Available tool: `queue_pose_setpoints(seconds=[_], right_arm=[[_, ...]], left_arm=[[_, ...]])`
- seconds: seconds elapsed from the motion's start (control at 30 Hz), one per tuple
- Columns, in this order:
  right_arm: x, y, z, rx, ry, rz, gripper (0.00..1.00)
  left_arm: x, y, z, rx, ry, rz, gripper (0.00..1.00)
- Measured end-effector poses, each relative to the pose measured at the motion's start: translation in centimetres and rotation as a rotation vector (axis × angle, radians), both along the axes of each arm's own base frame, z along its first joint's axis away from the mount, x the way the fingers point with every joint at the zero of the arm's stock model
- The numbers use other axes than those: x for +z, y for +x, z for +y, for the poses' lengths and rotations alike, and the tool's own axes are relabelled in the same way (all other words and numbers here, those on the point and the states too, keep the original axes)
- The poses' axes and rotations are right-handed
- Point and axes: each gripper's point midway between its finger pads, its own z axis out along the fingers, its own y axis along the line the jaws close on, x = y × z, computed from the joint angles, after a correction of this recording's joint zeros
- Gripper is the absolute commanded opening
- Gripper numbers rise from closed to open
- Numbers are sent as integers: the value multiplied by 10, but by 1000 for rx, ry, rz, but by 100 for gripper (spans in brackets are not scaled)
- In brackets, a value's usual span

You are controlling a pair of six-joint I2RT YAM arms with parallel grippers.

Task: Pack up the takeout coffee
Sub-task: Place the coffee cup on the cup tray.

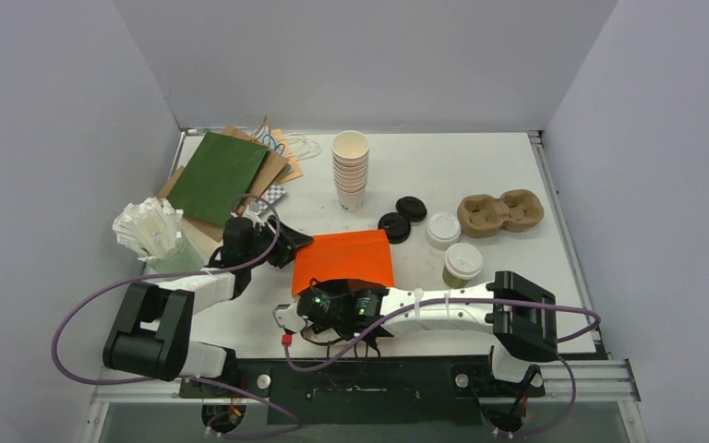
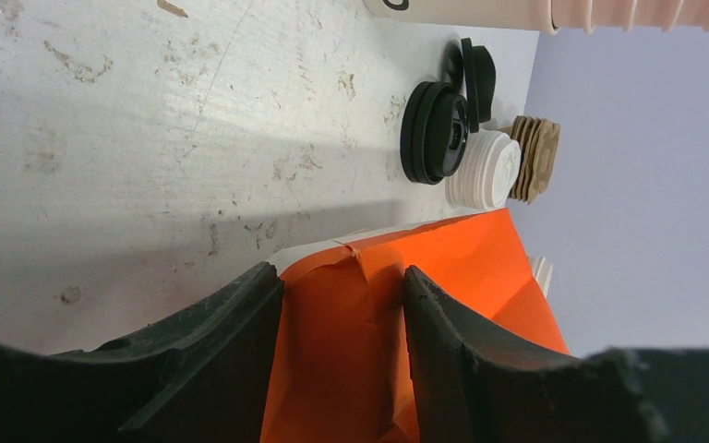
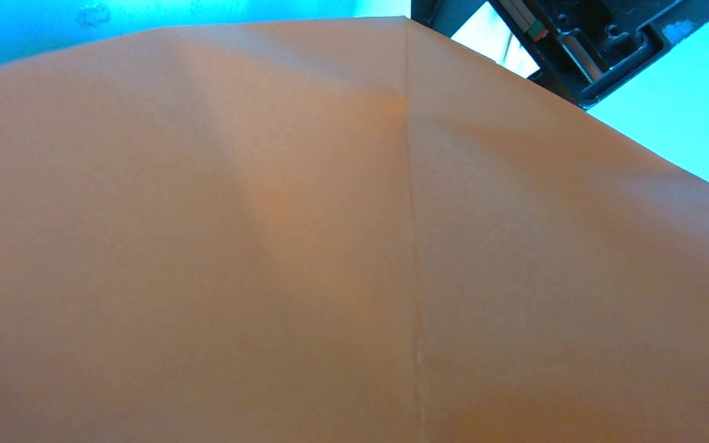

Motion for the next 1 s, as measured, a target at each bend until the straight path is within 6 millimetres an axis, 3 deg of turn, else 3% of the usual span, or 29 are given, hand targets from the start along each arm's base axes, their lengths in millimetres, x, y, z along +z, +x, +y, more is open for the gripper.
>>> queue_pose_setpoints(seconds=[0.67, 1.0], right_arm=[[-4, 14, 6, 10, 10, -4, 29], [3, 16, 5, 24, 13, 85, 29]], left_arm=[[4, -1, 5, 69, -31, 19, 48], [3, -3, 5, 70, -34, 34, 56]])
